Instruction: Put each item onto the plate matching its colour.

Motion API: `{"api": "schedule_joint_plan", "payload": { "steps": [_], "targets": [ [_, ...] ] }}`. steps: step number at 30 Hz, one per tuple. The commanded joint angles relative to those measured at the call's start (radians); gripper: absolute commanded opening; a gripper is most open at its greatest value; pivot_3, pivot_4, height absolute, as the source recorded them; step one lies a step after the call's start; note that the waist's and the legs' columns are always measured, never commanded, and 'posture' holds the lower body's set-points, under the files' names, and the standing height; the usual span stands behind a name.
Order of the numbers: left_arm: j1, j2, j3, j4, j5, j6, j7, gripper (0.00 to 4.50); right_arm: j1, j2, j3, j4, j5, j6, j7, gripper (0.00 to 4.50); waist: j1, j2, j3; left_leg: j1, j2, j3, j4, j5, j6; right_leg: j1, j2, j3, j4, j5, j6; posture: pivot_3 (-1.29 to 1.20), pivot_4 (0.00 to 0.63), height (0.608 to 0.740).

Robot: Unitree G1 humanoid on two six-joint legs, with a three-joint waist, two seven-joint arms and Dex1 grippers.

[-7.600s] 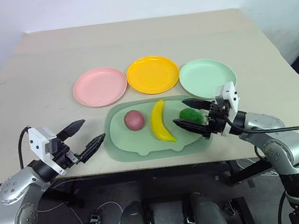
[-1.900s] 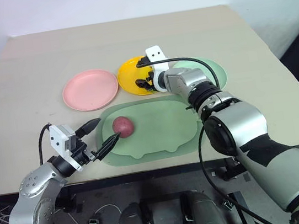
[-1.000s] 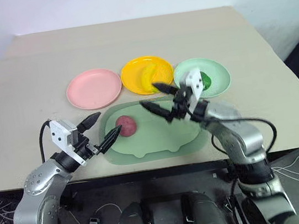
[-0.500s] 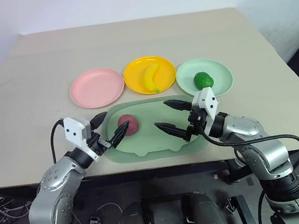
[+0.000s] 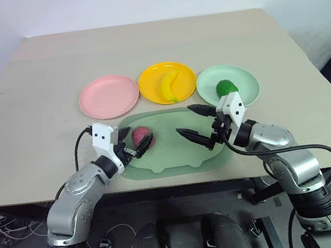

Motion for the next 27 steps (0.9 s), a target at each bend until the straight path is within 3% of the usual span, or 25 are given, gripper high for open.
{"api": "schedule_joint_plan", "payload": {
  "steps": [1,11,15,21,27],
  "targets": [
    [-0.027,-0.003,-0.008,0.009,0.014,-0.002,-0.015,4.50,-0.004,-0.001,-0.009,-0.017,-0.004,-0.029,-0.008,3.95,0.000,0.000,0.000,0.000,0.000,0.000,0.000,0.000,0.000,0.000,0.000,0.000,0.000,0.000,0.000,0.00,0.150,0.695],
    [-0.083,-0.030,-0.016,0.083,0.036,-0.019,-0.050,4.50,-0.022,-0.012,-0.015,-0.002,-0.021,-0.030,-0.027,3.95,0.000,0.000,0.000,0.000,0.000,0.000,0.000,0.000,0.000,0.000,0.000,0.000,0.000,0.000,0.000,0.00,0.150,0.695],
    [-0.087,-0.032,-0.014,0.082,0.030,-0.006,-0.063,3.41,-0.026,-0.015,-0.013,0.002,-0.028,-0.030,-0.028,3.99,-0.001,0.000,0.000,0.000,0.000,0.000,0.000,0.000,0.000,0.000,0.000,0.000,0.000,0.000,0.000,0.00,0.150,0.695],
    [-0.084,-0.028,0.001,0.060,0.043,-0.020,-0.049,3.37,-0.036,-0.019,-0.012,0.011,-0.035,-0.029,-0.024,3.99,-0.001,0.000,0.000,0.000,0.000,0.000,0.000,0.000,0.000,0.000,0.000,0.000,0.000,0.000,0.000,0.00,0.150,0.695],
    [-0.135,0.009,0.130,0.047,0.035,-0.032,0.008,3.37,-0.047,-0.006,-0.001,0.014,-0.027,-0.026,-0.019,3.99,-0.001,0.000,0.000,0.000,0.000,0.000,0.001,0.000,0.000,0.000,0.000,0.000,0.000,0.000,0.000,0.00,0.150,0.695]
  ]
}}
